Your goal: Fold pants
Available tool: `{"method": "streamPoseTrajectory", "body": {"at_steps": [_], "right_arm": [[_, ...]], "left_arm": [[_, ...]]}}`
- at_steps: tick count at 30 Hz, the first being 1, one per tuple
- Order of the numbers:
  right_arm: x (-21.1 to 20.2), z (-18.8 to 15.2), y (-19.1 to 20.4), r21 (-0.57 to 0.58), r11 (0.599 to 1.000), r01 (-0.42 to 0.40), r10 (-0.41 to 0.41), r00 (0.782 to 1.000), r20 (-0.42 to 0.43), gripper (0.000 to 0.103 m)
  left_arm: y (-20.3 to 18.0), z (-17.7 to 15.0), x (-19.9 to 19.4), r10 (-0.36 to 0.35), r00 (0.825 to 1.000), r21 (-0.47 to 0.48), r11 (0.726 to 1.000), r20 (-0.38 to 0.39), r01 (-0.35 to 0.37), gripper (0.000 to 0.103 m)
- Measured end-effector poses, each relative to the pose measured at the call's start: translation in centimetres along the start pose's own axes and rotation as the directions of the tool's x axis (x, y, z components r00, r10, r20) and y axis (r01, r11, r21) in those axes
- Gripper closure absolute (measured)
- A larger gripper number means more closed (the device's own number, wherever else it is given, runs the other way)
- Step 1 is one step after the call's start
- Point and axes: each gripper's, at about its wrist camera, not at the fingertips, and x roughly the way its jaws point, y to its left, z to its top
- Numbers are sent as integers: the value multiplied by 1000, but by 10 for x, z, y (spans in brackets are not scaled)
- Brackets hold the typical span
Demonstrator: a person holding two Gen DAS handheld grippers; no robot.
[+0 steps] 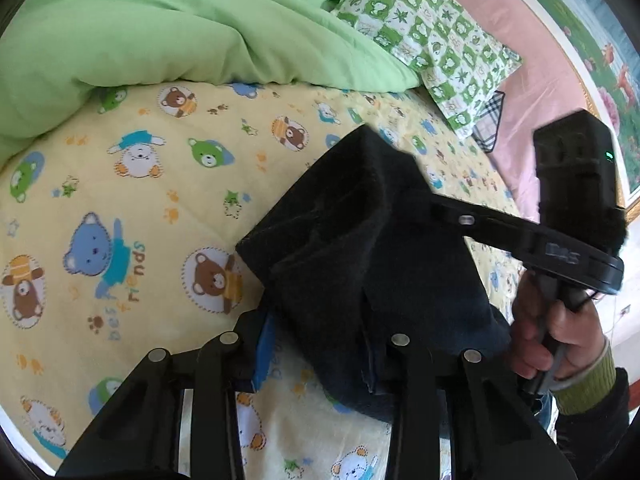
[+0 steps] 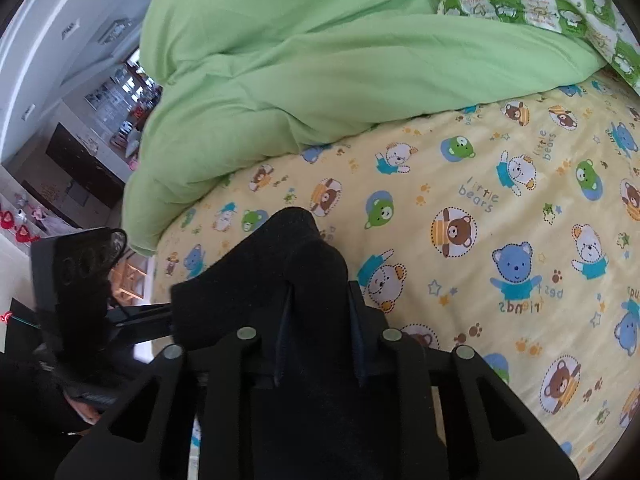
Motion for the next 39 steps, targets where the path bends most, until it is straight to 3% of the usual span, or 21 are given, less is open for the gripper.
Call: {"method": "streamPoseTrajectory", "body": {"at_steps": [2,8,14,19,28,39], "right_arm": [[-13,-3,2,9,1000,-15,15,999,31,78],[-55,-16,16,8,999,-37,36,993,110,79],[-121,-46,16,48,996,-75,62,969,239,79],[-169,-80,9,93,993,-73,39,947,320,79],[-232,-154,-11,207,977,-57,-40,899,436,80],[-278,-233,-29,310,948,-72,-112,837,536,80]], "left_arm": [[-5,0,-3,-27,1000,5,1000,-8,27,80],[-46,-3,-37,-74,996,66,995,43,71,82],[-111,-14,-61,-144,987,187,974,68,129,83],[-167,-28,-61,-199,980,289,940,30,182,84],[-235,-68,-52,-265,962,400,876,-66,269,84],[-299,-119,-34,-262,950,517,797,-172,313,84]]}}
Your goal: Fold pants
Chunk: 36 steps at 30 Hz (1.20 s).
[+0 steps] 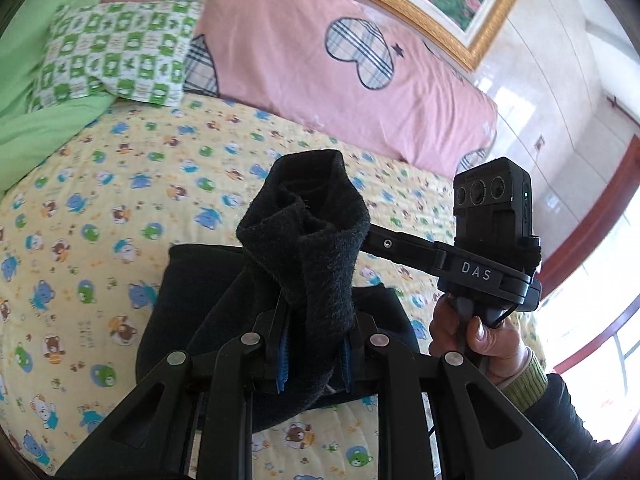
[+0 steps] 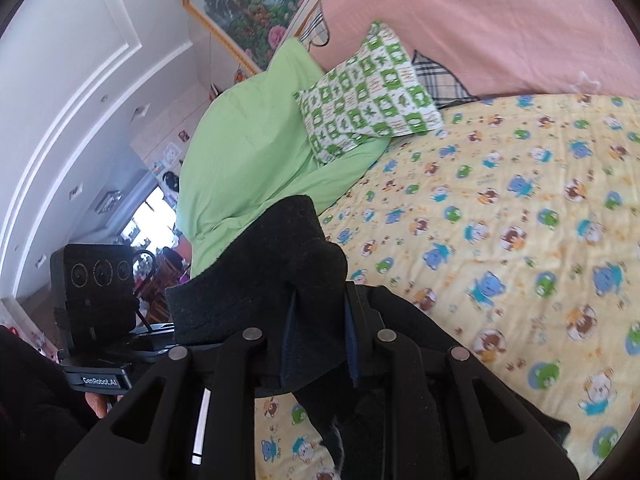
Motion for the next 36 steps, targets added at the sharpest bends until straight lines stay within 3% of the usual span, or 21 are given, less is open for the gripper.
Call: {"method": "streamPoseTrajectory", "body": {"at_steps": [14,20,28,36], "right_arm": [[-50,-42,-52,127,991,47,-56,996,70,80],[-51,-52,-66,156,986,59,-70,995,66,80],[-52,-57,-70,167,984,59,-72,995,71,80],[-58,-61,-68,168,982,86,-98,993,67,76]], "left_arm": [[-44,-20,60,24,994,123,992,-102,-11,84],[-50,-28,72,74,993,177,983,-95,-57,83],[-55,-34,76,82,993,207,976,-88,-62,82],[-61,-39,78,77,995,239,969,-71,-58,72]]}}
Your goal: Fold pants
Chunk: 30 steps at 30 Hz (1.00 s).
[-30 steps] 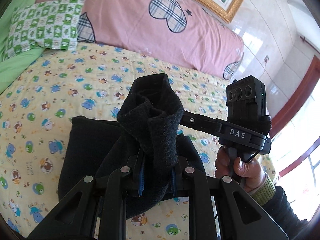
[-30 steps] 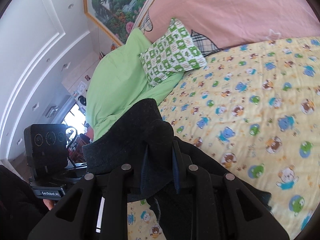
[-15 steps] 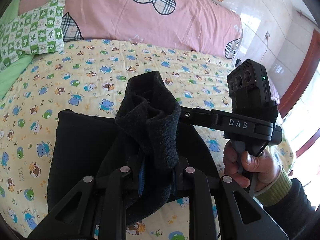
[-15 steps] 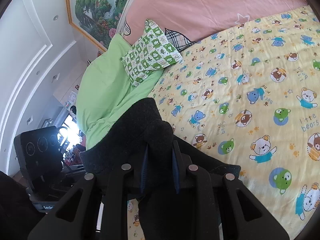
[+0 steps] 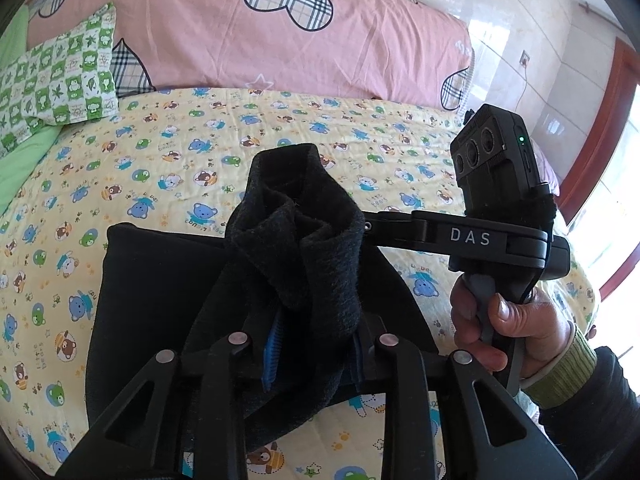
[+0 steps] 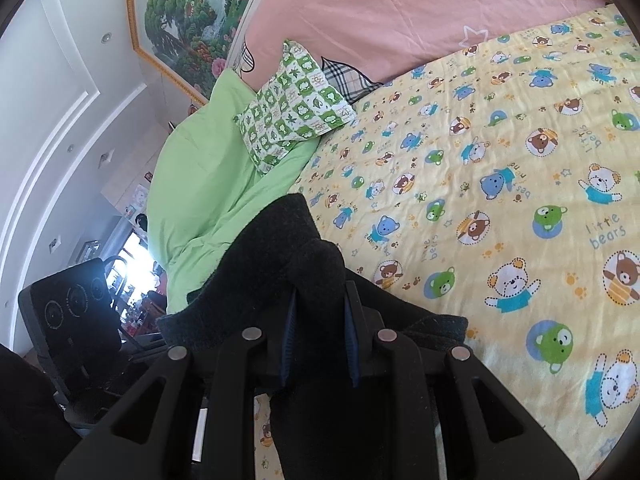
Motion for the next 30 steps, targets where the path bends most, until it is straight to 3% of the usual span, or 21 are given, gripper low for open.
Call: {"method": "streamPoseTrajectory", "body": {"at_steps": [3,5,10,11,13,14,15,20,30], "right_arm": [[-3,-1,-3,9,1000,29,-29,1000,3,73],[-6,-2,-5,18,999,46,-46,999,3,73],[-19,-7,-5,37,994,100,-101,995,26,72],[-22,-9,-3,40,993,113,-114,993,37,67],[-32,-11,1,47,987,152,-155,986,67,49],[-37,-13,3,58,982,180,-185,979,85,35],[-42,-16,4,67,978,198,-204,973,107,28],[-64,-27,10,117,959,258,-275,946,170,27],[-89,-42,42,165,934,317,-351,900,259,15]], "left_arm": [[-1,-1,1,-17,1000,5,1000,-2,17,62],[-5,-2,2,-30,999,13,999,-10,30,50],[-14,-6,1,-53,998,35,998,-19,53,39],[-14,-7,1,-60,998,37,997,-20,61,36],[-15,-8,-3,-84,996,35,996,-19,84,32],[-14,-9,-4,-97,995,32,995,-21,98,32],[-14,-9,-6,-108,994,29,994,-23,109,32],[-10,-13,-22,-154,988,21,988,-19,155,32],[16,-17,-62,-133,990,-15,991,41,134,29]]}}
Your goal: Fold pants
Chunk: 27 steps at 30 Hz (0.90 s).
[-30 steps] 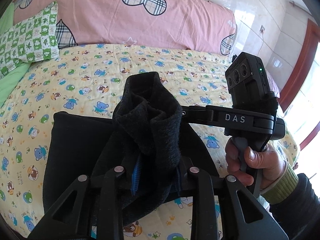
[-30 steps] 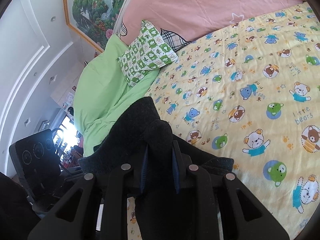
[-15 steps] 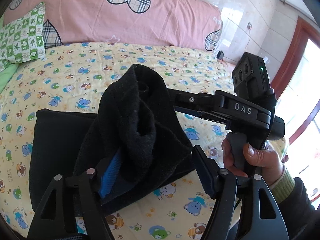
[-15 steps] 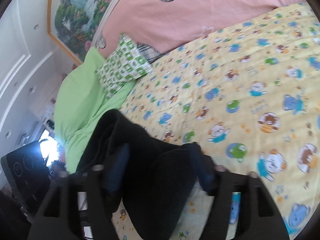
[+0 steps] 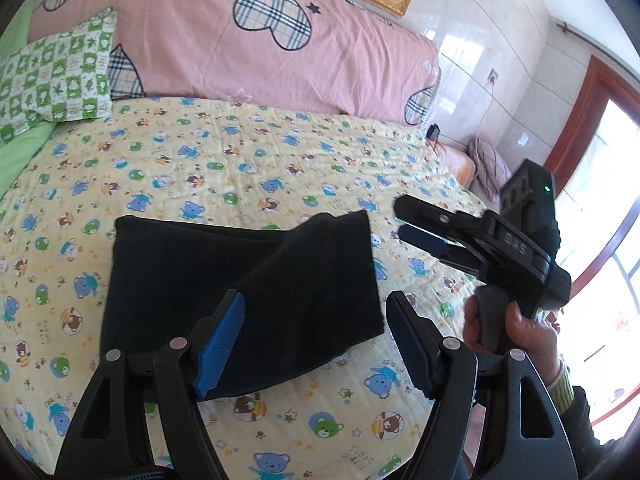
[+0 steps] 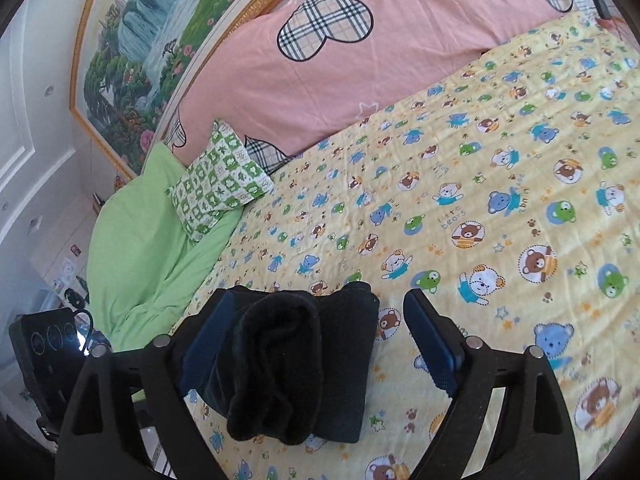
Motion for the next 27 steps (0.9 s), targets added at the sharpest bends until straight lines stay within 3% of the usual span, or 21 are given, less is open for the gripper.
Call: {"method": "streamPoseTrajectory", "body": {"at_steps": [17,27], "right_arm": [[0,-42,51,-115,987,108,-112,993,-24,9],[12,-51,47,-91,985,146,-153,985,-74,9]], "left_arm": [[85,-2,-18,134,991,-163,978,16,-130,26],[112,-5,1,105,994,-225,968,-32,-109,24]]}}
